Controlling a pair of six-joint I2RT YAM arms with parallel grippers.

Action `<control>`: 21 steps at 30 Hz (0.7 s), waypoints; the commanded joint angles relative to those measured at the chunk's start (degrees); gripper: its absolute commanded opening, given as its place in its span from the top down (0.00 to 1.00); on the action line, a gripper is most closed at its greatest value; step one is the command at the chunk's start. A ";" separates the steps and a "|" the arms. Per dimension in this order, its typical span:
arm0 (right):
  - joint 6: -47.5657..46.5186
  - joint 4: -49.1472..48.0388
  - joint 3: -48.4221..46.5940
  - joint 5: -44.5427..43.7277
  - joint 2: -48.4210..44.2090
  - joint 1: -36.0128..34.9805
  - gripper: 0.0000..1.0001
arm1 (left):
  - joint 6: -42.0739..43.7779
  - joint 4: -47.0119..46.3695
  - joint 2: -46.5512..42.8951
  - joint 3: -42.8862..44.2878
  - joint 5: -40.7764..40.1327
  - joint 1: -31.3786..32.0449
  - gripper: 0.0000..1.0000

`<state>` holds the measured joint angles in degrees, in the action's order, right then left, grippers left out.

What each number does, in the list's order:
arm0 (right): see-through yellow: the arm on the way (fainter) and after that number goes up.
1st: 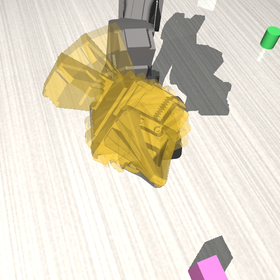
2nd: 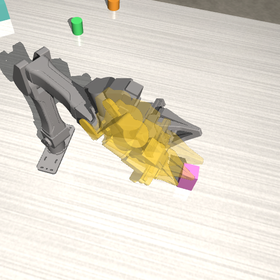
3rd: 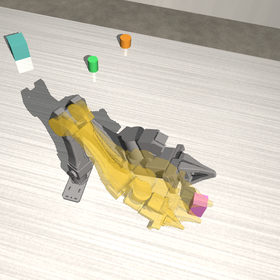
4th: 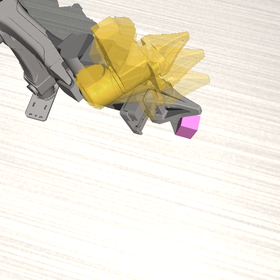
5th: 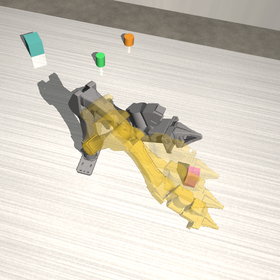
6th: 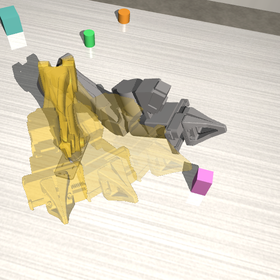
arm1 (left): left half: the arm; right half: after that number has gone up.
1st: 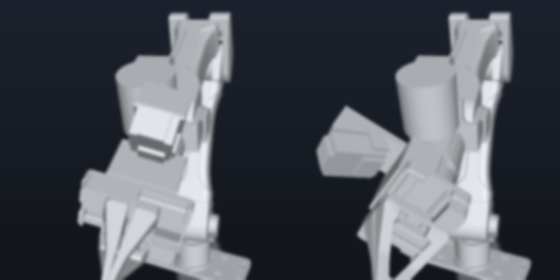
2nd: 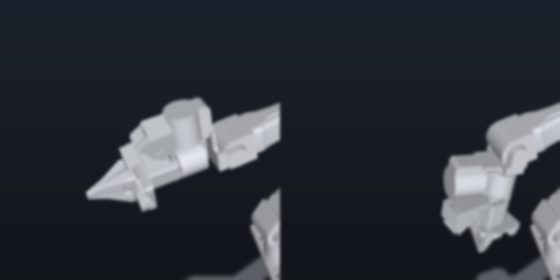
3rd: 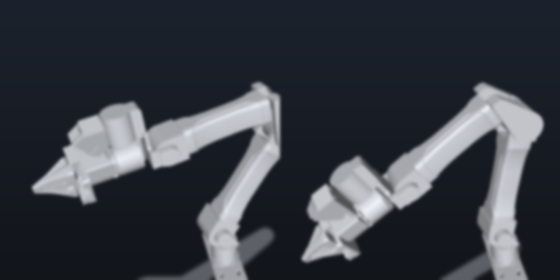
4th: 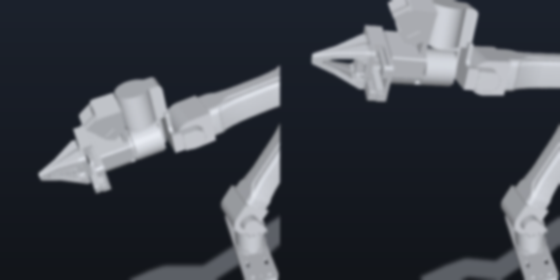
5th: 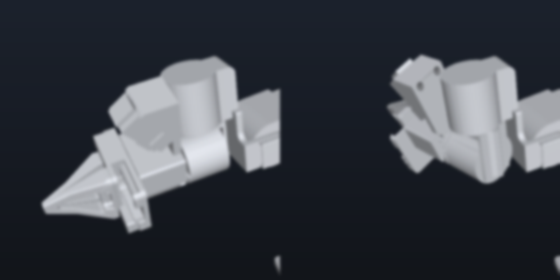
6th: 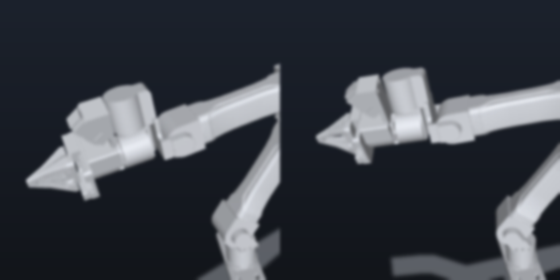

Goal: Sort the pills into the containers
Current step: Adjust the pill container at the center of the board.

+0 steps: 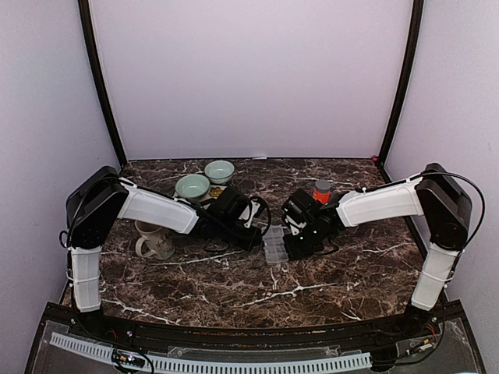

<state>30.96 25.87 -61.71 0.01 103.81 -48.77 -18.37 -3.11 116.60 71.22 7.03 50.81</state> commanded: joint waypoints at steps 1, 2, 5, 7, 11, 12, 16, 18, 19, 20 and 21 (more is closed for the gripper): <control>0.52 1.81 -1.04 -0.47 -0.53 -0.73 0.99 | 0.97 1.05 -0.23 1.54 -0.56 0.35 1.00; 0.51 1.82 -1.08 -0.52 -0.49 -0.71 0.99 | 1.05 1.15 -0.27 1.63 -0.65 0.35 1.00; 0.46 1.73 -1.24 -0.32 -0.55 -0.71 0.99 | 1.23 1.27 -0.40 1.55 -0.84 0.35 1.00; 0.40 1.81 -1.48 -0.17 -0.33 -0.71 0.99 | 1.22 1.19 -0.34 1.55 -0.85 0.39 1.00; 0.18 1.75 -2.05 0.06 -0.19 -0.72 0.99 | 1.13 0.96 -0.36 1.62 -0.70 0.35 1.00; 0.11 1.78 -2.23 0.15 -0.10 -0.78 0.99 | 1.18 0.92 -0.32 1.64 -0.70 0.35 1.00; -0.02 1.82 -2.95 0.41 0.35 -1.01 0.99 | 1.16 0.70 -0.32 1.64 -0.54 0.35 1.00; -0.02 1.82 -3.20 0.53 0.47 -1.21 0.99 | 1.14 0.59 -0.32 1.63 -0.44 0.37 1.00; -0.02 1.82 -3.31 0.50 0.52 -1.30 0.99 | 1.14 0.45 -0.32 1.57 -0.36 0.35 1.00; 0.05 1.86 -3.44 0.45 0.58 -1.36 0.99 | 1.07 0.40 -0.32 1.51 -0.35 0.35 1.00; 0.06 1.93 -3.54 0.32 0.68 -1.41 0.99 | 1.04 0.31 -0.33 1.55 -0.35 0.35 1.00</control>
<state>30.94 27.42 -63.59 0.23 103.88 -49.36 -18.06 -3.09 116.60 71.24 6.61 50.81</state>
